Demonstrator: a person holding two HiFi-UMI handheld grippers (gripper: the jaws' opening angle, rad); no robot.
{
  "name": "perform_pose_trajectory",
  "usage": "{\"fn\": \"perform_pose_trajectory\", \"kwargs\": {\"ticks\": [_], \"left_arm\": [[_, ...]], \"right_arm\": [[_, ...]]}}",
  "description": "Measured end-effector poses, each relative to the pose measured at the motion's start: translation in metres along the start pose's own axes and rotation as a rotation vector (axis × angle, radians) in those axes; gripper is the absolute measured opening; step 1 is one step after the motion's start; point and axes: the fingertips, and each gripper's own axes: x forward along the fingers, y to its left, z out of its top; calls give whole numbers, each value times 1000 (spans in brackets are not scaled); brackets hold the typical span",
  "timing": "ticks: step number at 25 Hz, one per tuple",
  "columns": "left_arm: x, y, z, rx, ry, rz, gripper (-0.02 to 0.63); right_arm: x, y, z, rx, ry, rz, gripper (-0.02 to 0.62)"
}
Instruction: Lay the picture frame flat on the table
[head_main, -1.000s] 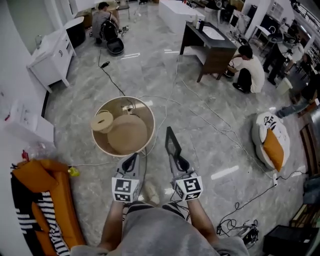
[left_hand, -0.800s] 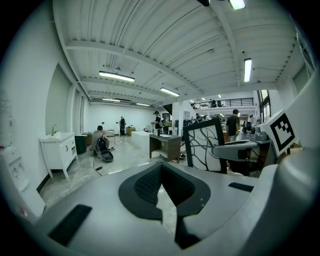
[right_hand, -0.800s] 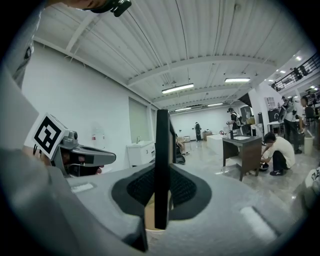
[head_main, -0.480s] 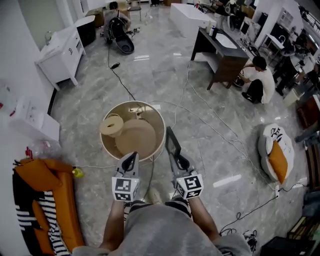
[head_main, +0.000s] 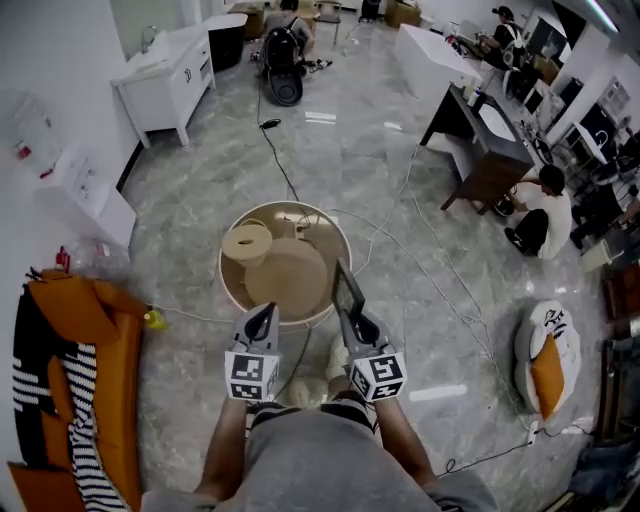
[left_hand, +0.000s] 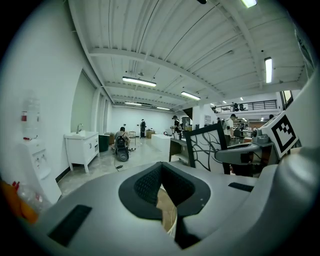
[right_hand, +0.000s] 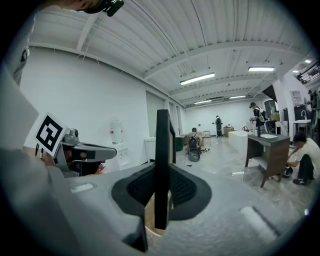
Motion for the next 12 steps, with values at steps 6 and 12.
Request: {"fn": "perform_pose_trajectory", "kwargs": {"ticks": [6, 12], "left_arm": [[17, 26, -10, -44, 30, 59, 15], [53, 47, -10, -69, 38, 108, 15]], "right_arm": [[37, -5, -2, -7, 34, 53, 52], [83, -24, -5, 10, 67, 105, 52]]}}
